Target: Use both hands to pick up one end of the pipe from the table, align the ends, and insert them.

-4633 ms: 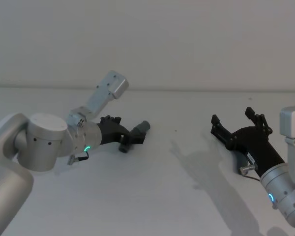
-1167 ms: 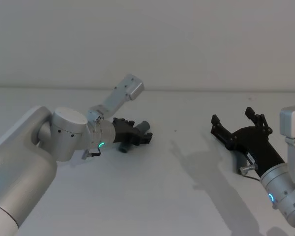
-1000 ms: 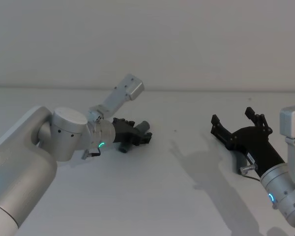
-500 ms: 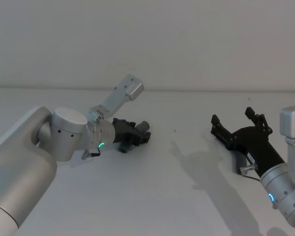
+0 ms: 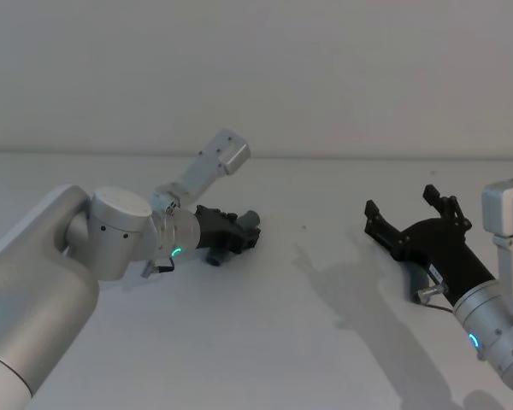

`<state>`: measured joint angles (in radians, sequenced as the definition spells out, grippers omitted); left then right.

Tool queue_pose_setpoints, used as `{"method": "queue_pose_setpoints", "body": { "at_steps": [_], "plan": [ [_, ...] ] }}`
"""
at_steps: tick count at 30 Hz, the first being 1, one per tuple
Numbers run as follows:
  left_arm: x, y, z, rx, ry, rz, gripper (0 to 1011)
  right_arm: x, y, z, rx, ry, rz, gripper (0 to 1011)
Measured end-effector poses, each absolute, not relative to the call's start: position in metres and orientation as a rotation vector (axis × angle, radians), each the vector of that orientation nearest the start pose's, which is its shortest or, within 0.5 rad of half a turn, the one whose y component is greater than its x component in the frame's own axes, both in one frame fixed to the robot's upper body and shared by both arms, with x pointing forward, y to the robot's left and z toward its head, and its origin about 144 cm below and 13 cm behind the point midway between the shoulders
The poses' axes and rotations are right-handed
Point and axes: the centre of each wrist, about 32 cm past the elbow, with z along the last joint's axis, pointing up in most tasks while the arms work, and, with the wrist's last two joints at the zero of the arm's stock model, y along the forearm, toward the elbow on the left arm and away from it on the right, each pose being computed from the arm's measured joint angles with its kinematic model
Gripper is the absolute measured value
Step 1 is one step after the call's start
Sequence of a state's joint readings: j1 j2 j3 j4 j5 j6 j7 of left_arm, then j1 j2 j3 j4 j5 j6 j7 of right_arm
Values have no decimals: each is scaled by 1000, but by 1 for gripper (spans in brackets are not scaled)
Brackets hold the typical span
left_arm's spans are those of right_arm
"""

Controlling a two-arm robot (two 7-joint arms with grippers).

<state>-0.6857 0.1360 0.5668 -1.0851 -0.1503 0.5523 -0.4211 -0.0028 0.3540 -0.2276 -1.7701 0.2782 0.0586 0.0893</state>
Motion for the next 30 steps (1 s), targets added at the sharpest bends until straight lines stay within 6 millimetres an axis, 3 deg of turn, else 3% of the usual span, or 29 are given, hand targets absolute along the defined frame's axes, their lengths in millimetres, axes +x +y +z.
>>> {"method": "queue_pose_setpoints", "body": {
  "at_steps": [30],
  "plan": [
    [612, 137, 1231, 557, 147, 800, 355, 466, -273, 1214, -214, 58, -1192, 1003]
  ]
}}
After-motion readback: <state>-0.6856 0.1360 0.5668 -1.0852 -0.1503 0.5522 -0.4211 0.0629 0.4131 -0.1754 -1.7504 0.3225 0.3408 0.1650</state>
